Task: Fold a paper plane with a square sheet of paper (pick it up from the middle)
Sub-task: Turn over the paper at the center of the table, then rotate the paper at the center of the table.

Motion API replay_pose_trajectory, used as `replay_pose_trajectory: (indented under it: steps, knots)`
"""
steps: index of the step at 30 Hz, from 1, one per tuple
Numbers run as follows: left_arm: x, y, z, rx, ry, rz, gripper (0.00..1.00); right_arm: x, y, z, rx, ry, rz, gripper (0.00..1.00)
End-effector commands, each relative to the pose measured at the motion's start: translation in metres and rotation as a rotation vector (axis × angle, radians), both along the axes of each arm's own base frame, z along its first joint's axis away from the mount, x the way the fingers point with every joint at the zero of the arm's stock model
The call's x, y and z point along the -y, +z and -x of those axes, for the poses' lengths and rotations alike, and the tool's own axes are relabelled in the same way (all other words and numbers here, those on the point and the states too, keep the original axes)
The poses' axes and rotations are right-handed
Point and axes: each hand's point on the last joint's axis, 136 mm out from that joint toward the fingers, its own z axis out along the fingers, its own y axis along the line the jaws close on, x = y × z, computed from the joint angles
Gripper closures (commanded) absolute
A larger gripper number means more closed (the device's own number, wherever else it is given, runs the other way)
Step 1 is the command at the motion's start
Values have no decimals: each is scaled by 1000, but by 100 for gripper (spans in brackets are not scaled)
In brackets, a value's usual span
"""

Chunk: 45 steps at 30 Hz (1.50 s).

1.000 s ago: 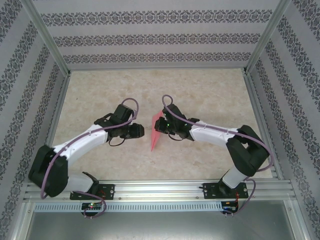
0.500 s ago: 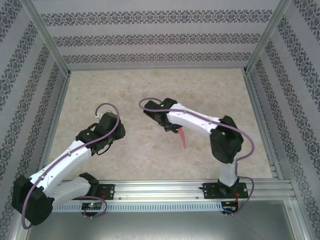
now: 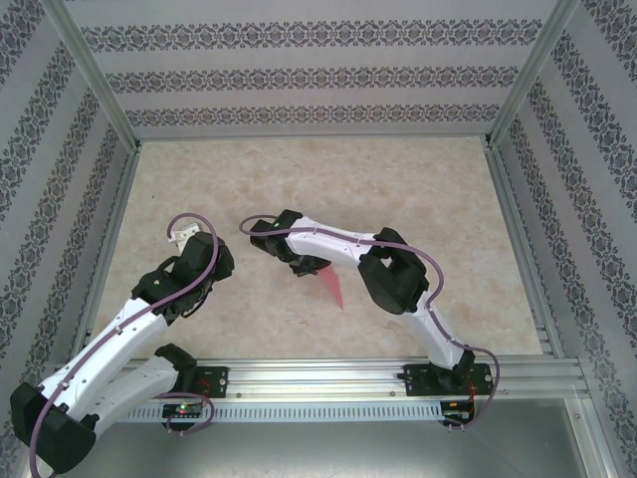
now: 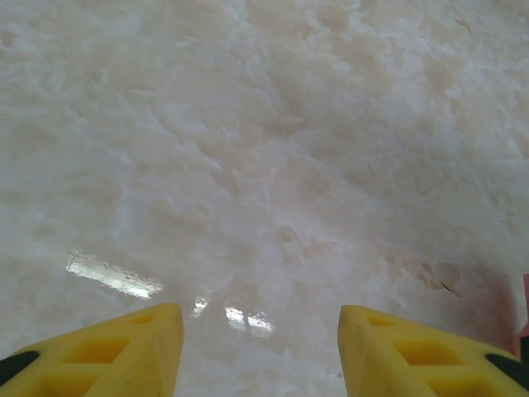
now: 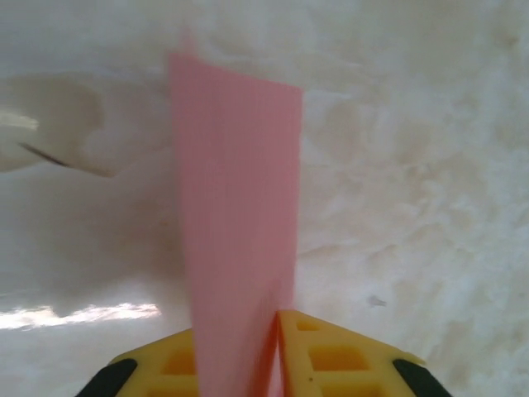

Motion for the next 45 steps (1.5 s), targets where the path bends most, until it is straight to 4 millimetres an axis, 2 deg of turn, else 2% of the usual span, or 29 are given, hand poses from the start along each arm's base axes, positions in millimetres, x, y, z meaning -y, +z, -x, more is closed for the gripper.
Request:
replay_pose_trajectory:
  steps: [1,5,8,11,14,16,18,21,25,32,37,43,45]
  knots:
    - [-11,-4,3,-18,33,-35,46,-32,-8,6,-29,-14,-118,76]
    - [-11,-2,3,-17,31,-35,46,-61,-9,15,-86,6,-270,56]
    - [-10,-2,3,-20,26,-34,45,-78,11,17,-77,31,-403,43]
    - [-8,-2,3,-23,16,-26,44,-92,48,15,-17,75,-561,32]
    - [2,-3,1,-24,-31,-8,40,-83,85,11,94,73,-695,27]
    - [14,-5,-2,-32,-85,20,39,-62,96,6,154,24,-808,29]
    - [32,-10,-6,-45,-158,63,37,-42,92,3,170,-31,-929,35]
    - [59,-19,-10,-90,-251,139,36,-10,71,-3,140,-128,-1087,41]
    - [89,-31,-12,-143,-346,235,36,13,44,-4,97,-192,-1141,53]
    - [117,-52,-16,-244,-430,297,36,7,14,-9,18,-212,-1142,60]
    - [129,-64,-18,-309,-469,316,36,-3,2,-15,-10,-229,-1165,68]
    - [135,-74,-19,-355,-481,321,37,6,-16,-10,-15,-279,-1136,74]
    - [136,-77,-20,-364,-479,319,37,8,-19,-8,-17,-297,-1138,79]
